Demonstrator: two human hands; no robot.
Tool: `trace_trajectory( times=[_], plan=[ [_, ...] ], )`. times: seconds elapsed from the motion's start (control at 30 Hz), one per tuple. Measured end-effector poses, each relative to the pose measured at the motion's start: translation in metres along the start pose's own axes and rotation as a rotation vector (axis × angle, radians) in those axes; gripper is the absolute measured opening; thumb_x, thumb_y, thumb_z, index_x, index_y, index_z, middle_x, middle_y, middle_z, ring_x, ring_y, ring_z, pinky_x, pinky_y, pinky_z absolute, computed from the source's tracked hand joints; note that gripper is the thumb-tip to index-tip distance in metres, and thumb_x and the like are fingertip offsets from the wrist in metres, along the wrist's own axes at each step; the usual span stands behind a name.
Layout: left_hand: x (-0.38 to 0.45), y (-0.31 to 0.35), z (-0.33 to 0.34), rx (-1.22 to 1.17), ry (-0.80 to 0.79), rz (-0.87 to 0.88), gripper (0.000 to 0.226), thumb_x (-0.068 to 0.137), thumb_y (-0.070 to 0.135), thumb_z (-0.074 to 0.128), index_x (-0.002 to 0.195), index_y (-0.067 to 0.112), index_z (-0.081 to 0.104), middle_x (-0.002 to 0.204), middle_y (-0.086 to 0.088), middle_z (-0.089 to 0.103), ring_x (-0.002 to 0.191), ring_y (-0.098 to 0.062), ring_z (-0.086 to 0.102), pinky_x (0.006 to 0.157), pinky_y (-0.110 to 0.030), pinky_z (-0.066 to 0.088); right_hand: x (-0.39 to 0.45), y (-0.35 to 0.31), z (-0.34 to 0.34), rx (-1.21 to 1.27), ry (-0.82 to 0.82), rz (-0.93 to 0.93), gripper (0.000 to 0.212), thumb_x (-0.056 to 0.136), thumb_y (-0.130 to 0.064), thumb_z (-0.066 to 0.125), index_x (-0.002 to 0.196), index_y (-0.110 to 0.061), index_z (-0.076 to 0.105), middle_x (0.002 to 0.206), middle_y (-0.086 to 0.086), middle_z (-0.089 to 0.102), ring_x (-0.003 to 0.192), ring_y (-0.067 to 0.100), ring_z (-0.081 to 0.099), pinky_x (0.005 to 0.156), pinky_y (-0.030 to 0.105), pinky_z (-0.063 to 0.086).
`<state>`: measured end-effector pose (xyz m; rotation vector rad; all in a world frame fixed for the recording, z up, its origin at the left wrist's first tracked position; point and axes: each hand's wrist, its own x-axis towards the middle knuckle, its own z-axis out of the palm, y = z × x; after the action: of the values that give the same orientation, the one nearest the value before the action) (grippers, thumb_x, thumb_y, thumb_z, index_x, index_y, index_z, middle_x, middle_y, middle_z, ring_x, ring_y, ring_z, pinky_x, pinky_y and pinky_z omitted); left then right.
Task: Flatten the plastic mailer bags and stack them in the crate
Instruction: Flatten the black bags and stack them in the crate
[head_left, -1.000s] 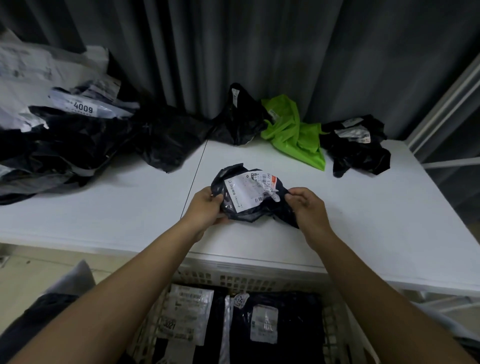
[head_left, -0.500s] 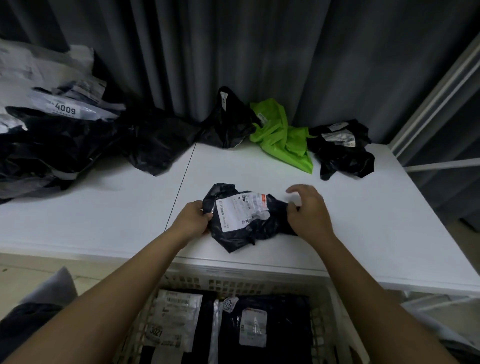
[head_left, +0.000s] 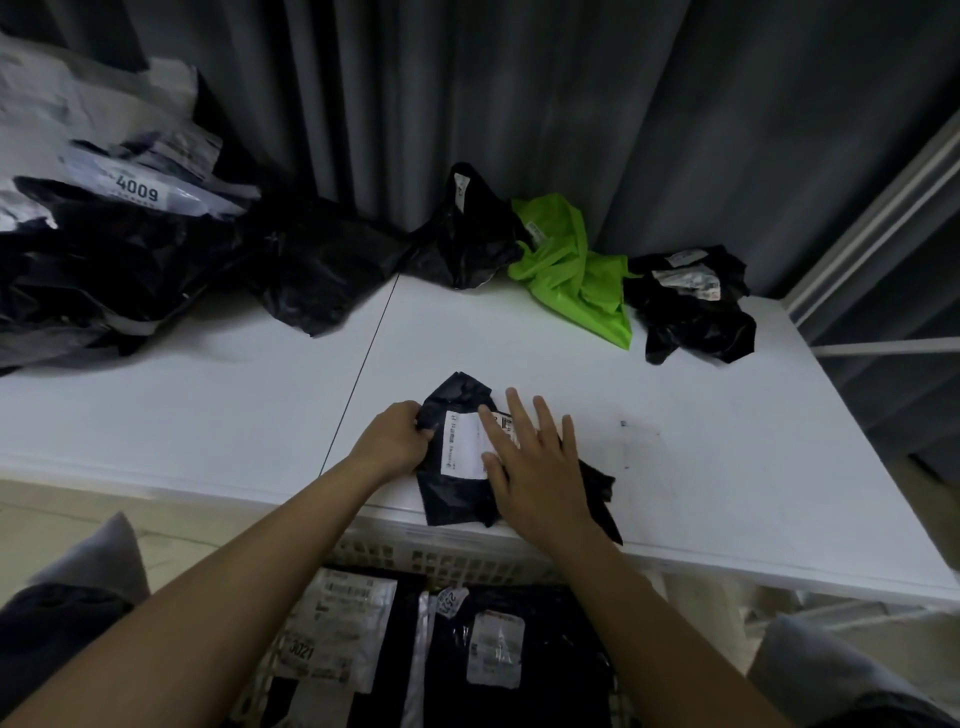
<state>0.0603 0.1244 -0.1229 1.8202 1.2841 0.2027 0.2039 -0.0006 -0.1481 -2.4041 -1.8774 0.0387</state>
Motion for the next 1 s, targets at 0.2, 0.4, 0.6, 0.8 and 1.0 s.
trace_trajectory(
  times=[0.2,0.4,0.6,0.8,1.0],
  plan=[
    [-0.001,0.000,0.005,0.034,0.046,0.013,0.013,0.093,0.009,0.049,0.104,0.004,0.055,0.108,-0.014,0.061,0.097,-0.030,0.057,0.077,-0.032,0.043,-0.001,0.001,0.012,-0.079,0.049,-0.033,0.054,0.097,-0.041,0.026,0.147,-0.024,0.036,0.156,0.008,0.027,0.143,0.032,0.027,0.111,0.058,0.014],
    [-0.003,-0.002,0.007,0.055,0.078,0.037,0.019,0.094,0.010,0.048,0.111,0.004,0.053,0.116,-0.014,0.061,0.105,-0.031,0.056,0.082,-0.033,0.043,-0.002,0.001,0.016,-0.060,-0.016,0.001,0.054,0.096,-0.043,0.029,0.144,-0.022,0.043,0.152,0.010,0.036,0.139,0.031,0.035,0.108,0.062,0.025],
    [-0.006,-0.004,0.008,0.119,0.106,0.070,0.020,0.096,0.013,0.047,0.114,0.005,0.050,0.113,-0.014,0.062,0.104,-0.033,0.058,0.085,-0.039,0.047,0.003,0.001,-0.001,0.089,-0.135,-0.022,0.058,0.100,-0.050,0.020,0.153,-0.031,0.009,0.161,0.000,0.004,0.149,0.022,0.001,0.116,0.055,-0.005],
    [-0.007,0.000,0.000,-0.070,0.163,0.058,0.003,0.096,0.008,0.047,0.095,0.011,0.048,0.083,-0.003,0.055,0.083,-0.024,0.053,0.071,-0.031,0.039,0.015,0.038,-0.047,0.627,0.047,0.401,0.041,0.097,-0.036,0.048,0.133,-0.018,0.053,0.130,0.008,0.056,0.124,0.026,0.048,0.104,0.036,0.037],
    [-0.014,0.004,-0.006,-0.258,0.199,0.033,0.023,0.095,0.002,0.047,0.076,0.014,0.045,0.080,-0.003,0.053,0.073,-0.016,0.050,0.056,-0.020,0.037,0.003,0.054,-0.054,0.769,-0.177,0.405,0.030,0.094,-0.029,0.059,0.088,-0.002,0.070,0.093,0.009,0.067,0.087,0.018,0.059,0.071,0.025,0.040]
  ],
)
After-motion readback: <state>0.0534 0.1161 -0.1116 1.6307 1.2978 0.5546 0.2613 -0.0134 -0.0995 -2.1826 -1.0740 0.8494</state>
